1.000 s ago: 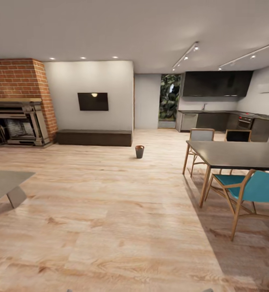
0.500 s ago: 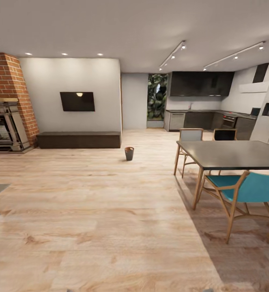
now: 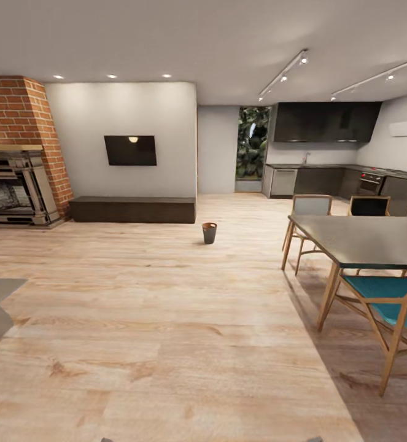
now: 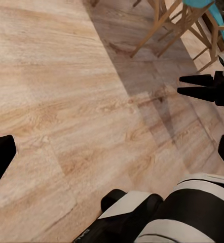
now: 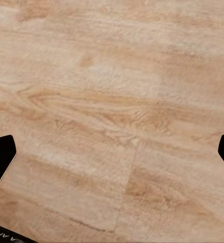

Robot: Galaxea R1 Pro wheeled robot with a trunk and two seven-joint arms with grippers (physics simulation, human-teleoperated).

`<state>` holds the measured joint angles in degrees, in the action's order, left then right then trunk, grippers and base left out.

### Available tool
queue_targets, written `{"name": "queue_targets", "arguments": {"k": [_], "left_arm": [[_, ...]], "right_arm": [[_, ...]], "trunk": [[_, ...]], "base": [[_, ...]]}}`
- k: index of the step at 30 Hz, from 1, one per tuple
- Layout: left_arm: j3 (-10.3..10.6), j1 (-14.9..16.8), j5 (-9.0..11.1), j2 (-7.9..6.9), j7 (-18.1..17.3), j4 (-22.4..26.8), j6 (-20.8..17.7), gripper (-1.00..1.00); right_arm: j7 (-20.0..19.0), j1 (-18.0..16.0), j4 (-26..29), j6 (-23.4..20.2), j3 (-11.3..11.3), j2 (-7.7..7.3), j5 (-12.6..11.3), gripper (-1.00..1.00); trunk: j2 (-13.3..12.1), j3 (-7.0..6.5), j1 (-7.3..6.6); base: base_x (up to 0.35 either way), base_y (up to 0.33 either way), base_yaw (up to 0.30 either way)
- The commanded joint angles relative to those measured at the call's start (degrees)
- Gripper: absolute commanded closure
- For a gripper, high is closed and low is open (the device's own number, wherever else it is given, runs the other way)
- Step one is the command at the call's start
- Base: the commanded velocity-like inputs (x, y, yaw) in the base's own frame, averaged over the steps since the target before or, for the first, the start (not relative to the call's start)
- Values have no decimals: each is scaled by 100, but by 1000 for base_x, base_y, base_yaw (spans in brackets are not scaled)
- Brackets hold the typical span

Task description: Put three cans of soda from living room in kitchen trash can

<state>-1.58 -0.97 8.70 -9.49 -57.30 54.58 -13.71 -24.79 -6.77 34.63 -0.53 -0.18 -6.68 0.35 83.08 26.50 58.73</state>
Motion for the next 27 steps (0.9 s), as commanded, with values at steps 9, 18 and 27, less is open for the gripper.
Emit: {"name": "queue_targets", "arguments": {"k": [9, 18, 27], "left_arm": [[0, 0, 0, 0, 0, 1, 0, -100], [0, 0, 0, 0, 0, 2, 0, -100], [0, 0, 0, 0, 2, 3, 0, -100]], "right_arm": [[0, 0, 0, 0, 0, 0, 0, -100], [0, -1, 0, 0, 8, 0, 0, -100], [0, 0, 0, 0, 9, 0, 0, -100]], "trunk": [[0, 38, 0], [0, 42, 0], [0, 42, 0]], "base": [[309, 169, 79], [341, 30, 7], [345, 2, 0]]}}
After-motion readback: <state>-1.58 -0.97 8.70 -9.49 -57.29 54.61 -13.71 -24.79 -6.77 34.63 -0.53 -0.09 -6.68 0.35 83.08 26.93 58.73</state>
